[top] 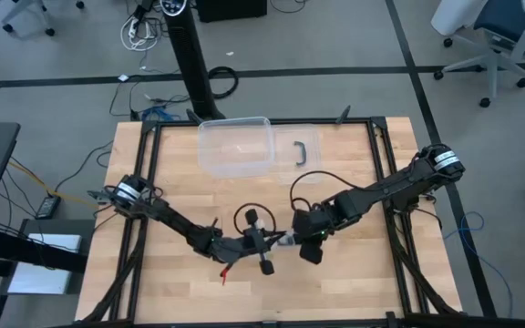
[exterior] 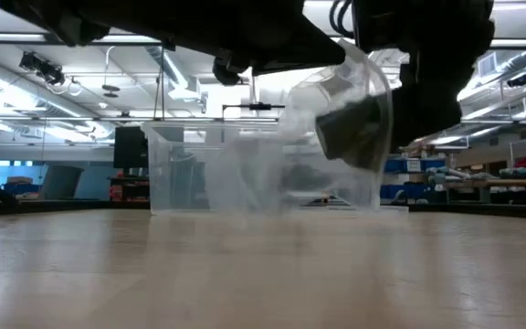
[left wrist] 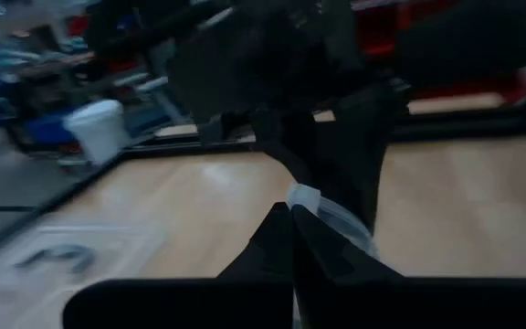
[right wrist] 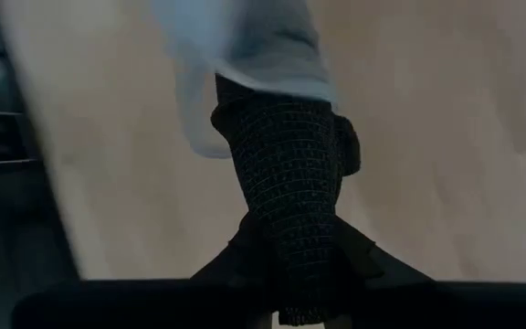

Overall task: Roll bandage
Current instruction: Put the rolled black bandage into the transparent zip bag, then close the transparent zip bag

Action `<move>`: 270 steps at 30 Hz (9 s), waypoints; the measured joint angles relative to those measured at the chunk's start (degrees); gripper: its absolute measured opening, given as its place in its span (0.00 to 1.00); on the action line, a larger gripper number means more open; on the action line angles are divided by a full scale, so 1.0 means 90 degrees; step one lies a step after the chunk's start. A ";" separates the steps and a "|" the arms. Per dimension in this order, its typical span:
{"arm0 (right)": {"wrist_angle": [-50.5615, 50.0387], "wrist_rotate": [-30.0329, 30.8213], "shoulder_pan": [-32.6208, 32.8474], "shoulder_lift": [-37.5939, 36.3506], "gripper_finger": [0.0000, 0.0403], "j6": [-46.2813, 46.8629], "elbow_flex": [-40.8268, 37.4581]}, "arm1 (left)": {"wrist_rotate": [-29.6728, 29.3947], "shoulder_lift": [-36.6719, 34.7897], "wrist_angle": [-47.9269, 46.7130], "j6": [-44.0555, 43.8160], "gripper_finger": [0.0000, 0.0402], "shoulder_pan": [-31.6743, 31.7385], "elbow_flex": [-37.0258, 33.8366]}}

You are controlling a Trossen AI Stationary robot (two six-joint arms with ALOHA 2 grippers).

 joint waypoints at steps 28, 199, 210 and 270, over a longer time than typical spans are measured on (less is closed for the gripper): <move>0.1234 -0.0104 0.0236 0.0048 0.68 -0.1138 -0.0002 | 0.0020 0.0005 -0.0207 -0.0229 0.00 -0.0055 0.0063; 0.2994 0.2345 0.0094 -0.0473 0.28 -0.4162 0.0461 | -0.0143 -0.0886 0.3533 0.0735 0.00 -0.0424 -0.2352; 0.1819 0.2305 -0.0021 0.0330 0.28 -0.4002 0.1366 | -0.0147 -0.0884 0.3303 0.0561 0.00 -0.0324 -0.2350; 0.0651 0.1640 -0.0155 0.0430 0.03 -0.3324 0.1372 | -0.0118 -0.0889 0.3857 0.0958 0.00 -0.0287 -0.2326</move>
